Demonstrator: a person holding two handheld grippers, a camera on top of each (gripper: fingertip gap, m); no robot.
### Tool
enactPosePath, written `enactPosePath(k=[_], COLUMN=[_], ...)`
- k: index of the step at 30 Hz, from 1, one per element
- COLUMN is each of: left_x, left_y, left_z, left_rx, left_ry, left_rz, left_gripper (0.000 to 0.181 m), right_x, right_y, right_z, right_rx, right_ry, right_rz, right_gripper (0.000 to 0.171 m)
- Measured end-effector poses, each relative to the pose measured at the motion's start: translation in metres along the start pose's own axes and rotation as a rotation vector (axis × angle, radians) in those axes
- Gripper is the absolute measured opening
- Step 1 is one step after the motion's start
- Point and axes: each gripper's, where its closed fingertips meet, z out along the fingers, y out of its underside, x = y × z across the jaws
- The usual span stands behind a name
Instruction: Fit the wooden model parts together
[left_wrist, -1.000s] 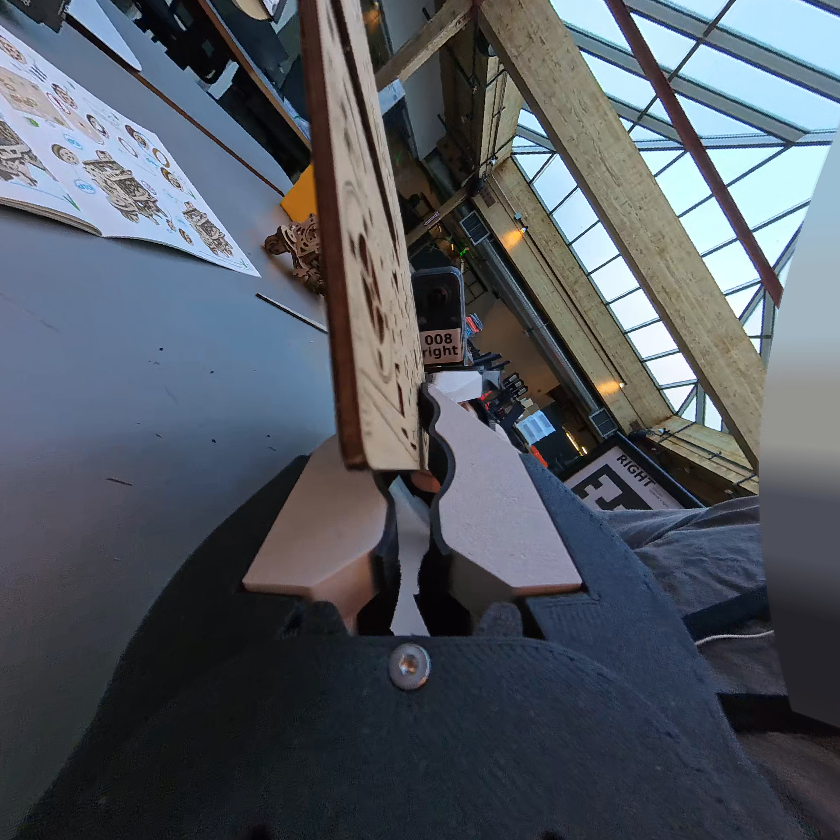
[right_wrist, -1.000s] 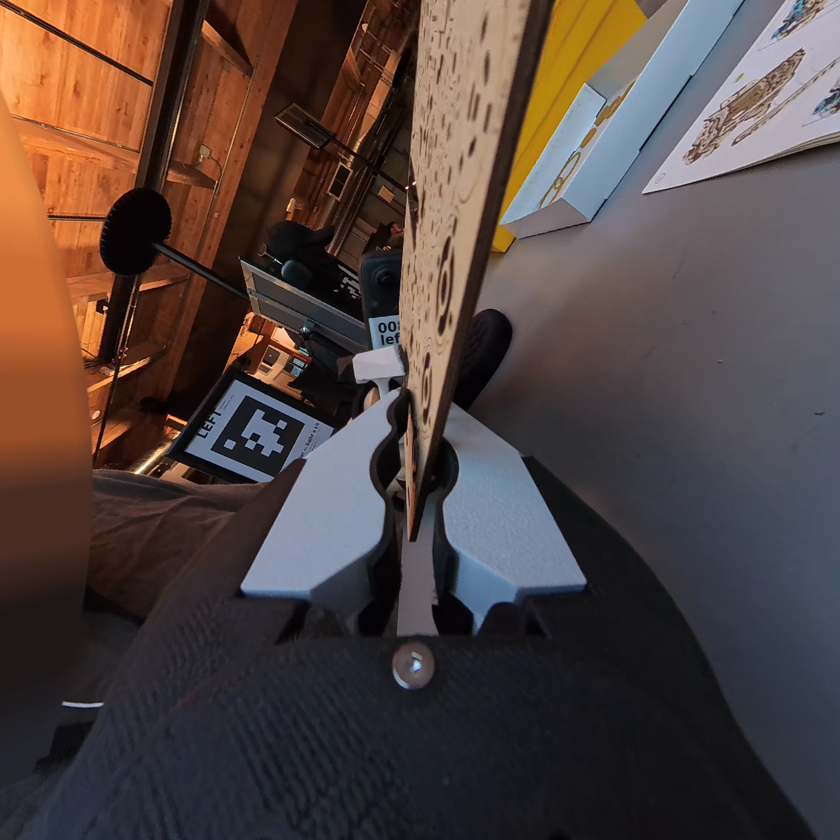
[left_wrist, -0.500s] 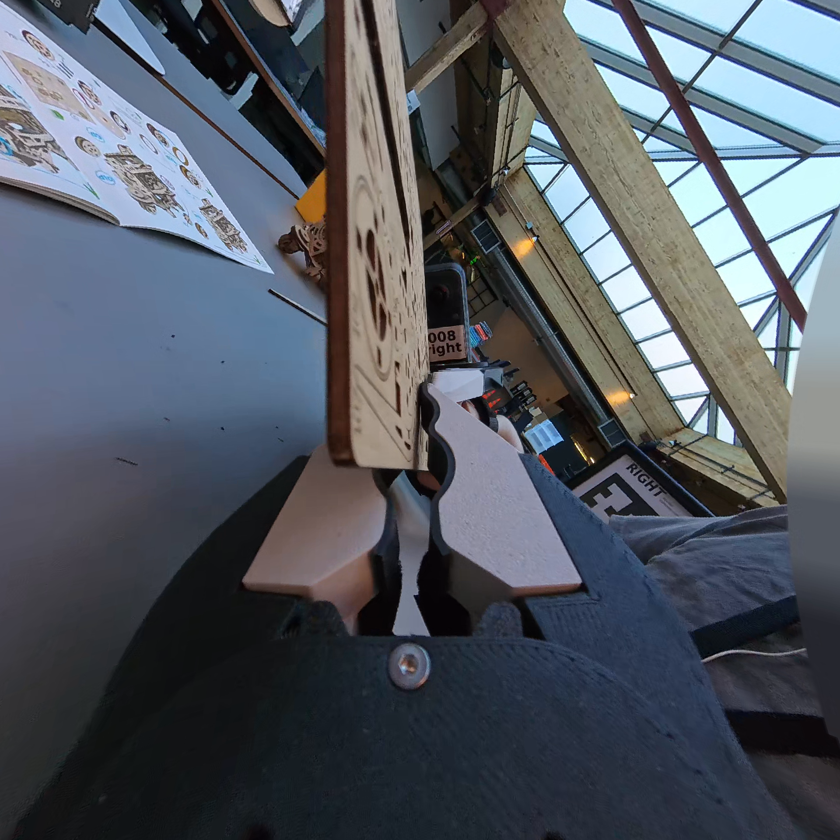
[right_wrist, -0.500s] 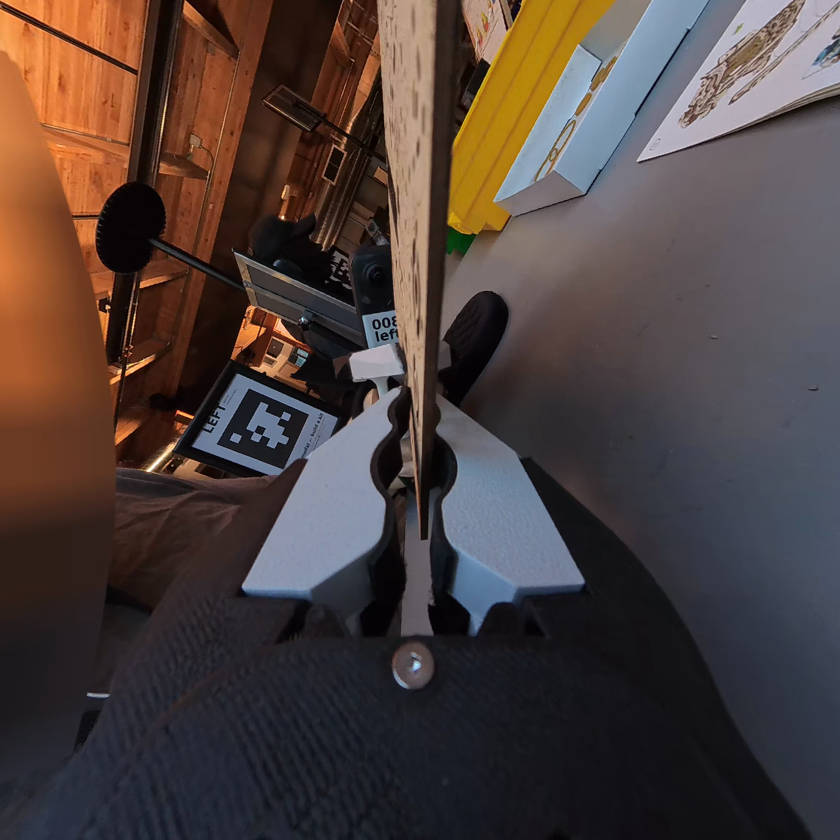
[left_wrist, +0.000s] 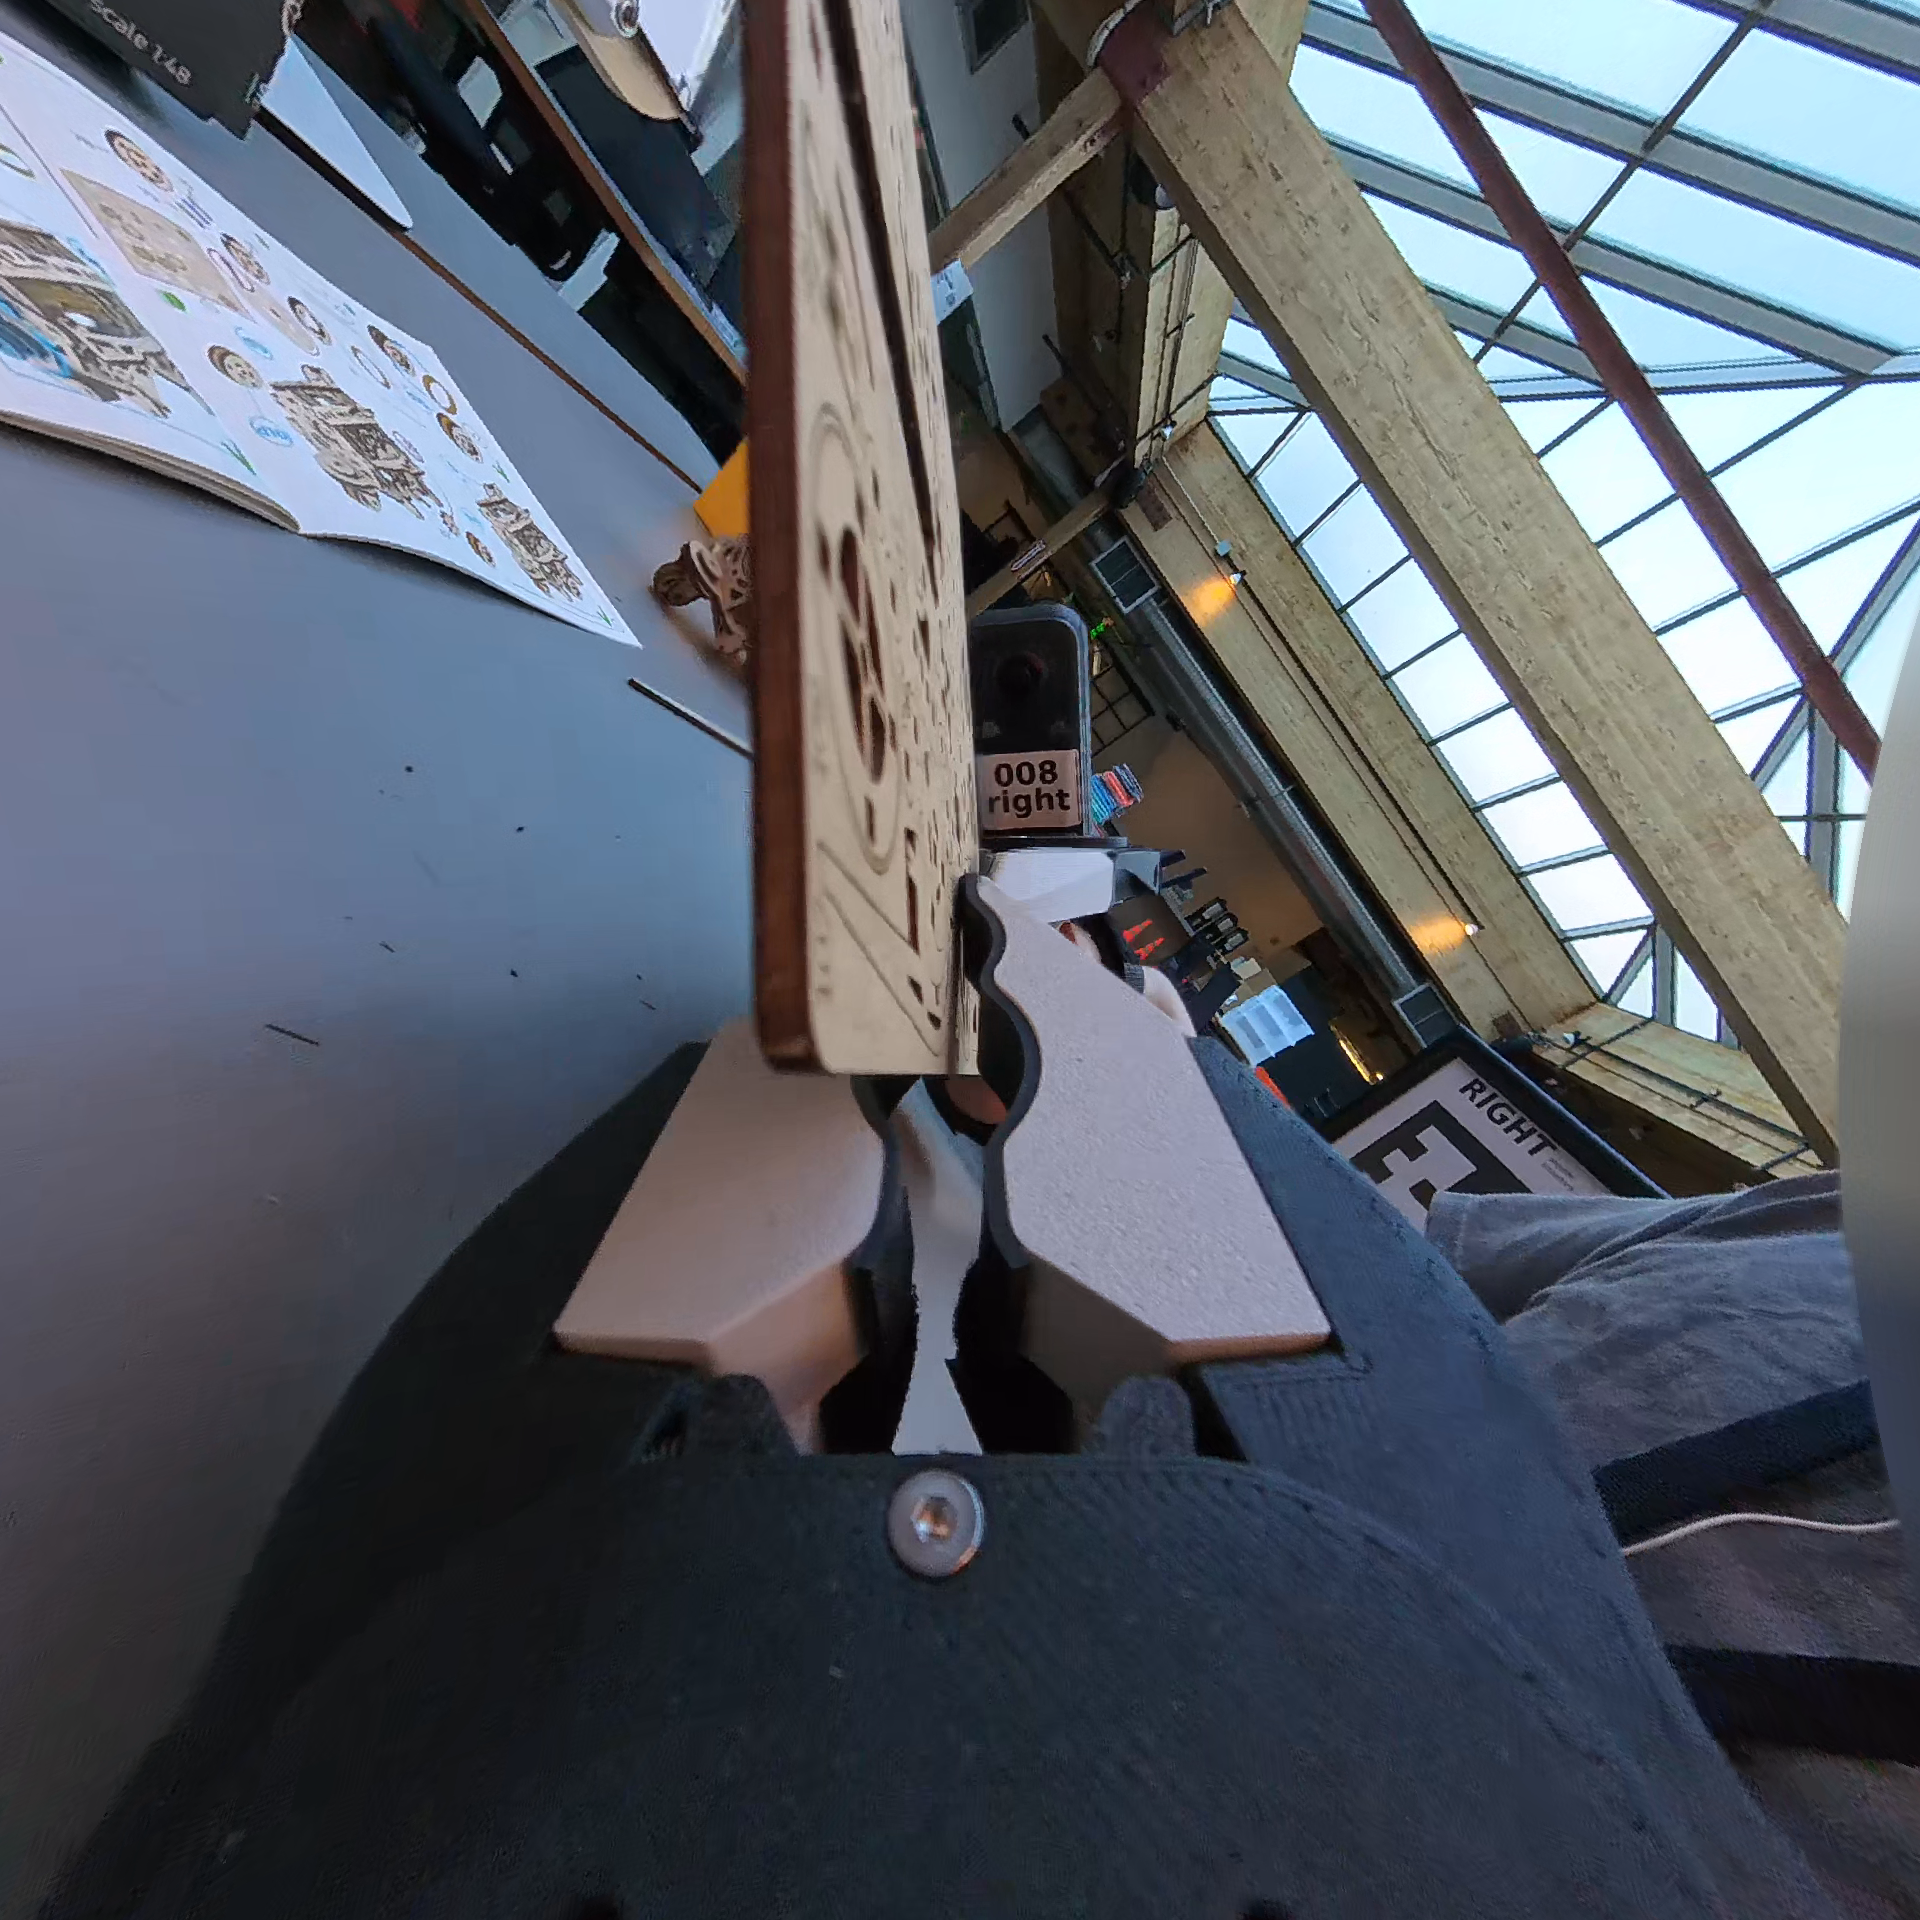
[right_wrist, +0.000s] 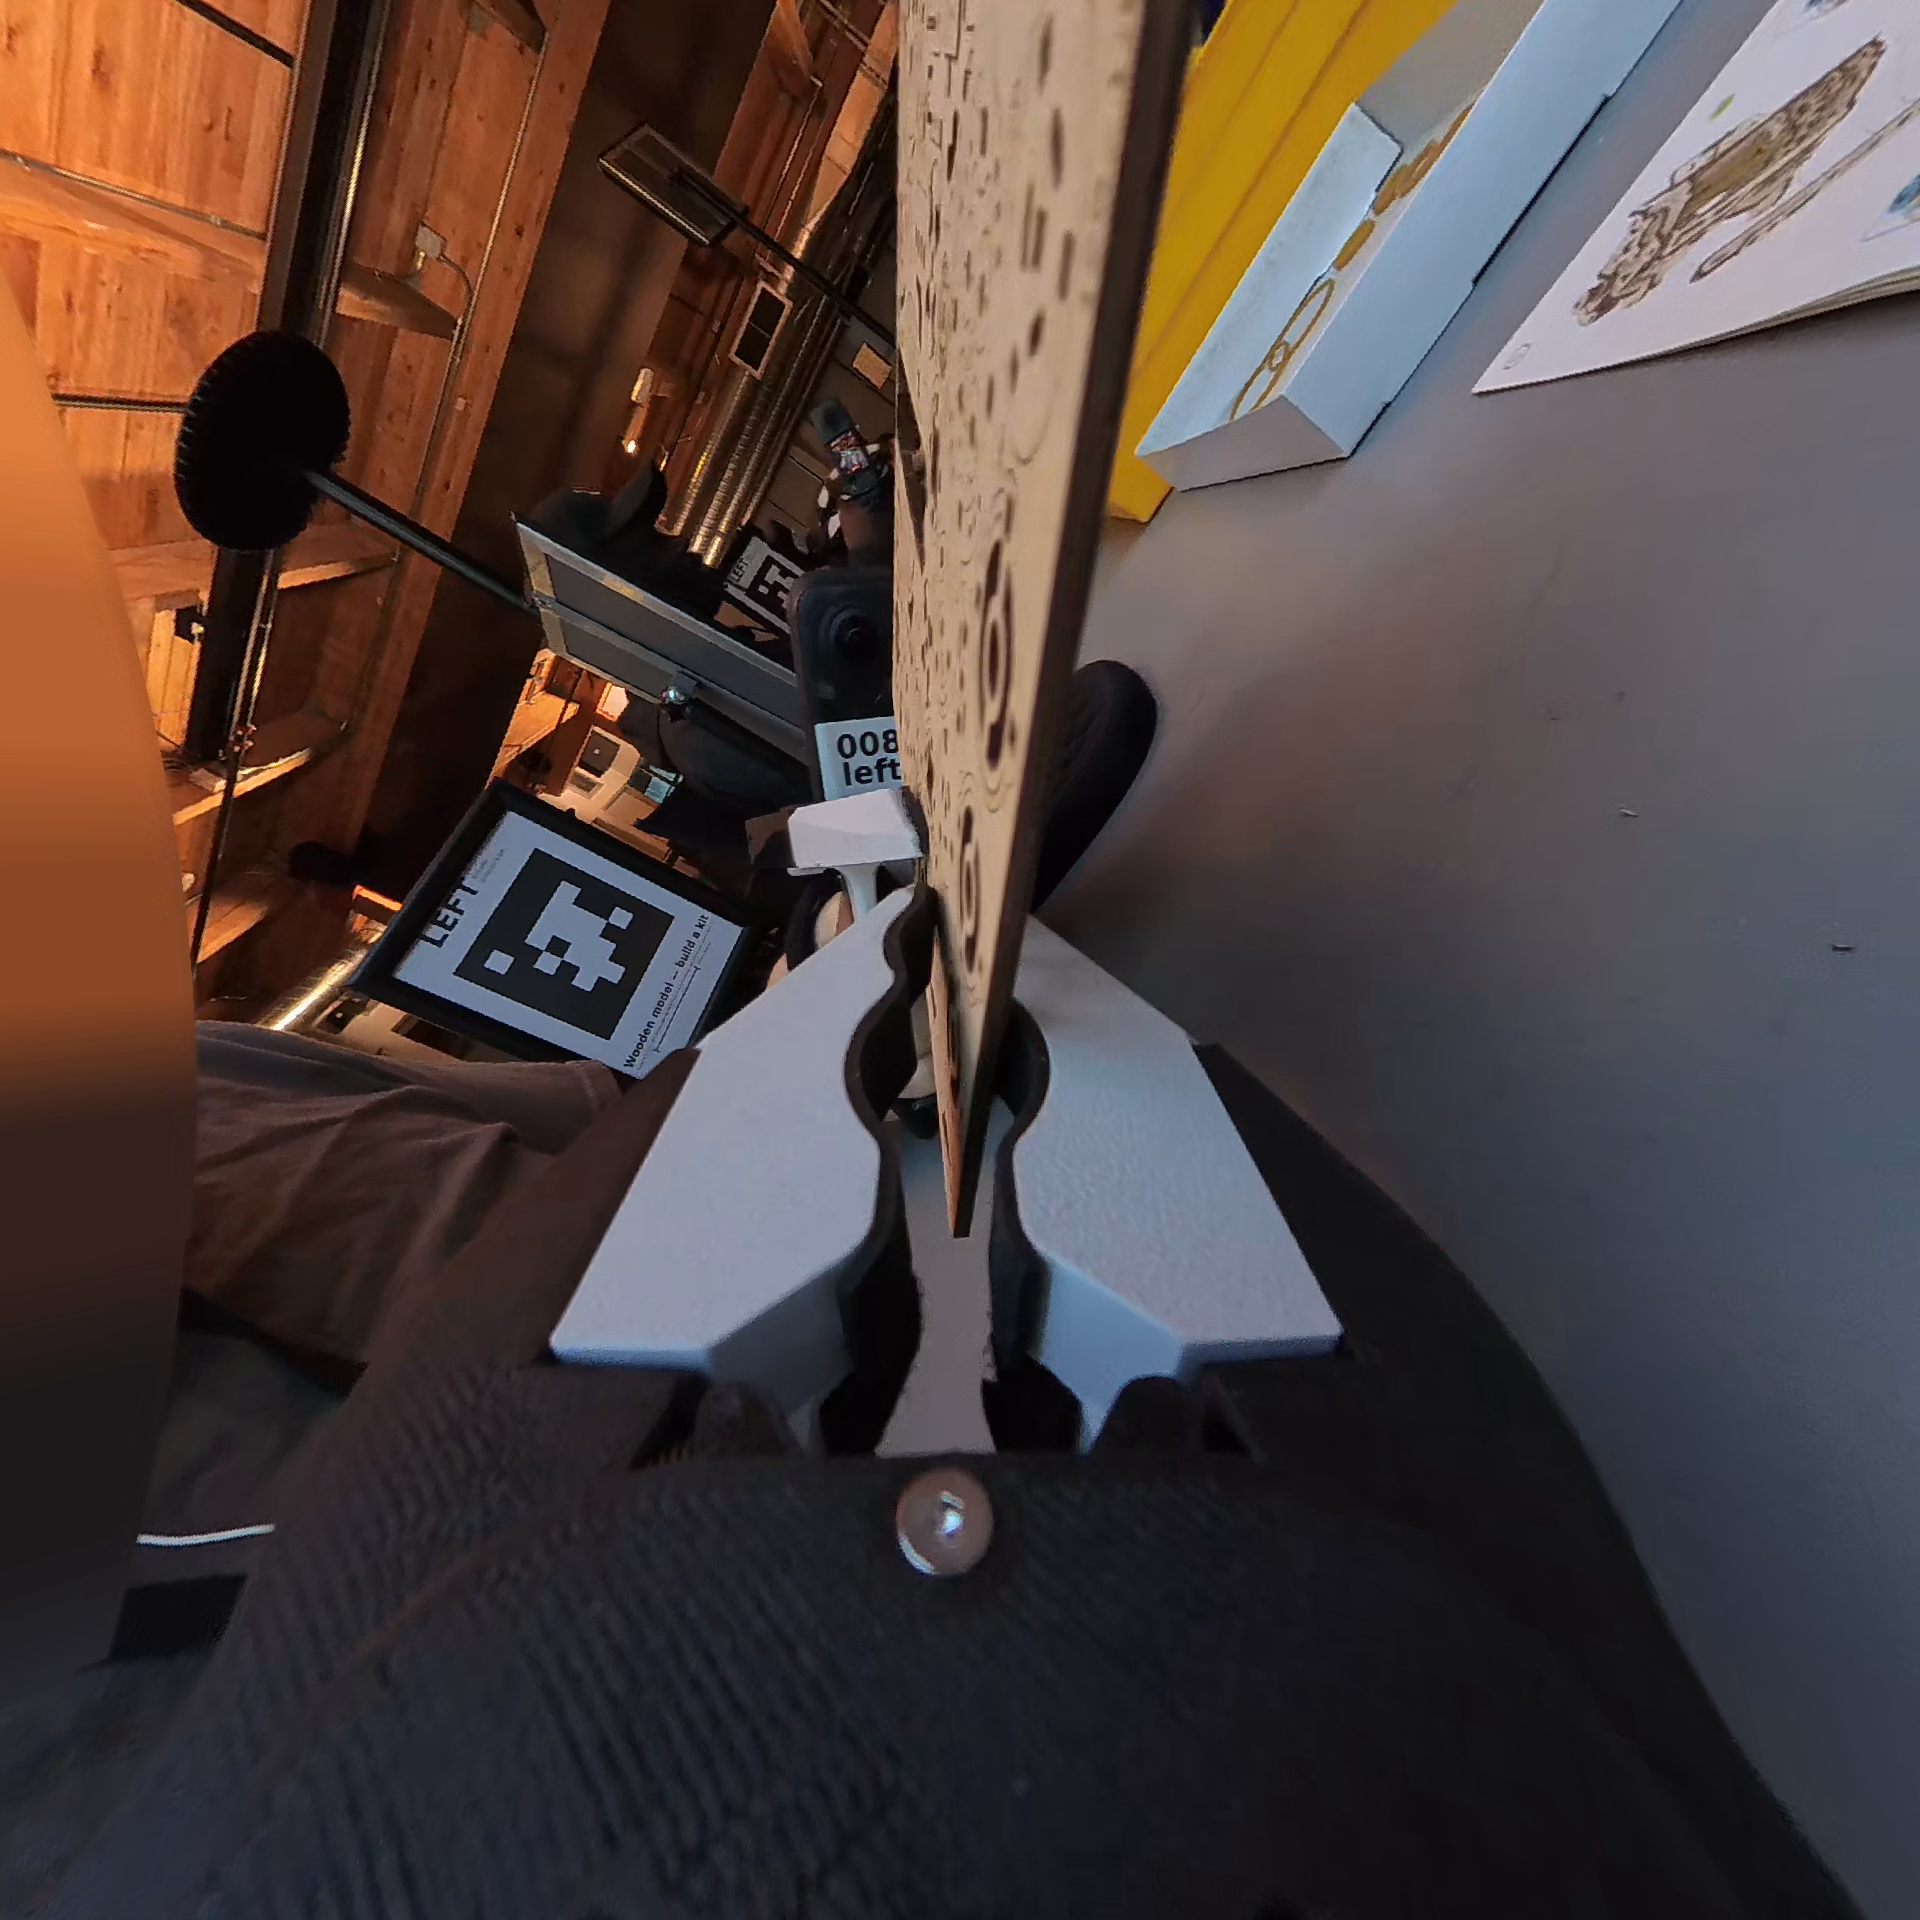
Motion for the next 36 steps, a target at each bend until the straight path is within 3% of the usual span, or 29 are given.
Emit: enactPosePath(k=[3,7,12,32,36], left_x=[0.000,0.000,-0.004,-0.014,-0.002], left_y=[-0.001,-0.003,-0.001,0.001,-0.002], left_z=[0.001,0.002,0.001,0.000,0.001], left_rx=[0.005,0.014,0.002,-0.009,0.006], left_ry=[-0.018,0.009,-0.020,-0.087,-0.006], left_rz=[0.045,0.020,0.021,-0.009,0.025], left_gripper=[0.000,0.000,0.000,0.000,0.001], right_x=[0.003,0.000,0.003,0.013,-0.002], right_y=[0.002,0.000,0.001,0.004,-0.005], right_z=[0.002,0.003,0.004,0.006,0.003], right_rx=[-0.011,-0.007,0.017,0.003,0.077], right_ry=[0.053,0.022,-0.013,0.024,-0.062], right_rz=[-0.041,-0.017,0.054,-0.028,-0.047], right_gripper=[0.019,0.006,0.003,0.002,0.001])
